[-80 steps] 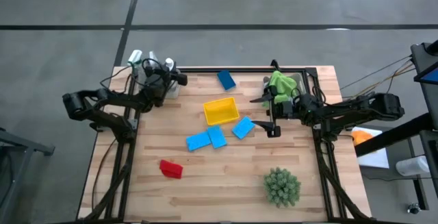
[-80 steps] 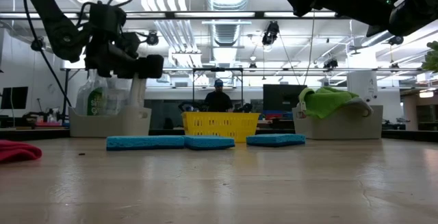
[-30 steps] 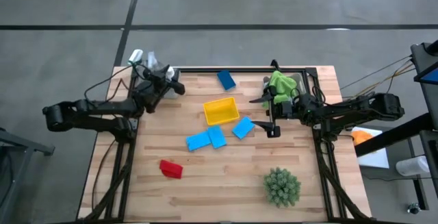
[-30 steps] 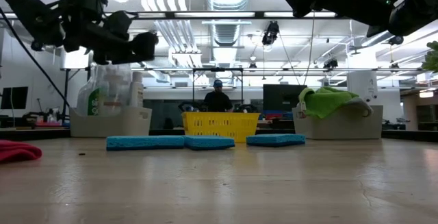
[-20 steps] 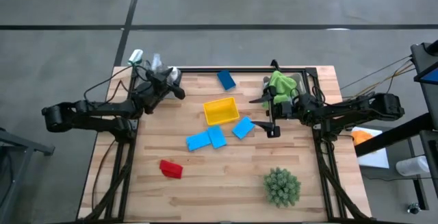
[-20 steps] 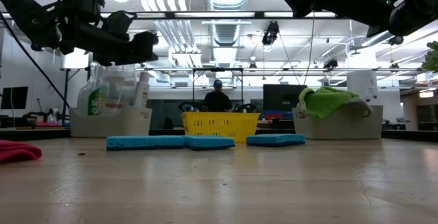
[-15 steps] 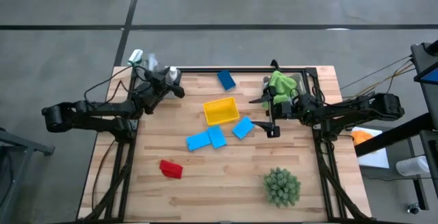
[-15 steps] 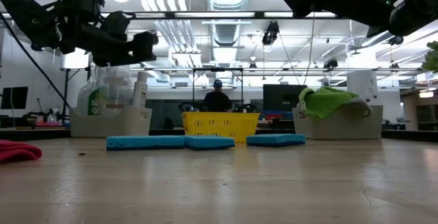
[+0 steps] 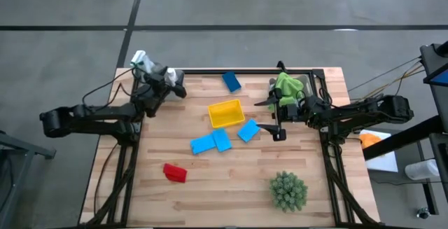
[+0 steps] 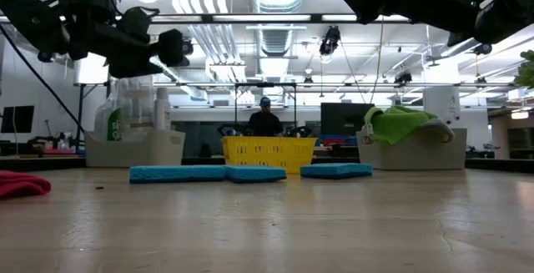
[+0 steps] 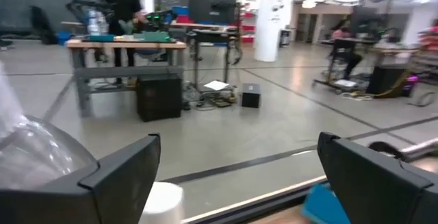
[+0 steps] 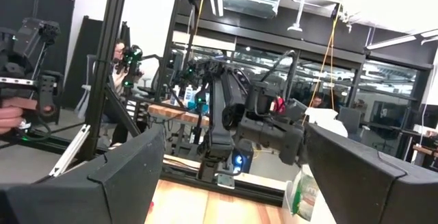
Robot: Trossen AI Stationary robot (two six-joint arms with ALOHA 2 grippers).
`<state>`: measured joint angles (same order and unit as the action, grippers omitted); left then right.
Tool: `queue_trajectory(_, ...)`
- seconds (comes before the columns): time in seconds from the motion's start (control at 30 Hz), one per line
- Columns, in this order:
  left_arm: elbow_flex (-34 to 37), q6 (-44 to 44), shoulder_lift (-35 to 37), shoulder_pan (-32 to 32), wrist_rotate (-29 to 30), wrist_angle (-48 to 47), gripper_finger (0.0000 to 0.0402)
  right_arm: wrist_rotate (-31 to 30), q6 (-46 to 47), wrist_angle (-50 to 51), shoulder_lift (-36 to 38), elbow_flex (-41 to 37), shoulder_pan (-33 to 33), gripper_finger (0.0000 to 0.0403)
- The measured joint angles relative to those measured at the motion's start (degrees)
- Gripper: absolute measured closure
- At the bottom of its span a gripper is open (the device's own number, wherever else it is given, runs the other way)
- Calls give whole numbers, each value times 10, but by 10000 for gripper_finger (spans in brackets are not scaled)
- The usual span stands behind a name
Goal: Pick & Place Kitchen Items
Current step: Put the white plastic restorer bottle into the left gray bin
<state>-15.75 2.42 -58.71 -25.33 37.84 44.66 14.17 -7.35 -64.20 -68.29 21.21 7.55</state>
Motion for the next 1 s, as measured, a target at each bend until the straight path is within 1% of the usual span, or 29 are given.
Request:
queue_trajectory(0.1,0,-6,8,15,-5,-2,8,0,0,0,0,0,0,60)
queue_trajectory(0.23,-1,-23,18,27,3,-25,8,0,0,0,0,0,0,60)
queue_trajectory(0.3,-1,-18,25,37,-10,-25,8,0,0,0,0,0,0,60)
queue_trajectory(0.4,-8,-62,36,61,-27,-18,8,0,0,0,0,0,0,60)
queue_trajectory(0.47,-9,-101,35,66,-4,-25,8,0,-1,0,0,0,0,60)
queue_trajectory(0.53,-8,-108,34,66,22,-49,9,0,-1,0,0,2,0,60)
queue_trajectory(0.67,-7,-88,34,58,34,-92,9,0,-2,5,-8,26,0,60)
queue_trajectory(0.73,-7,-69,31,49,51,-112,9,0,-2,16,-18,43,0,60)
queue_trajectory(0.8,-7,-44,30,36,54,-136,9,0,-4,36,-29,60,0,60)
queue_trajectory(0.9,-10,1,35,31,20,-139,9,0,-4,63,-51,87,0,60)
queue_trajectory(1.0,-34,-4,49,39,5,-133,9,2,-4,70,-75,104,0,60)
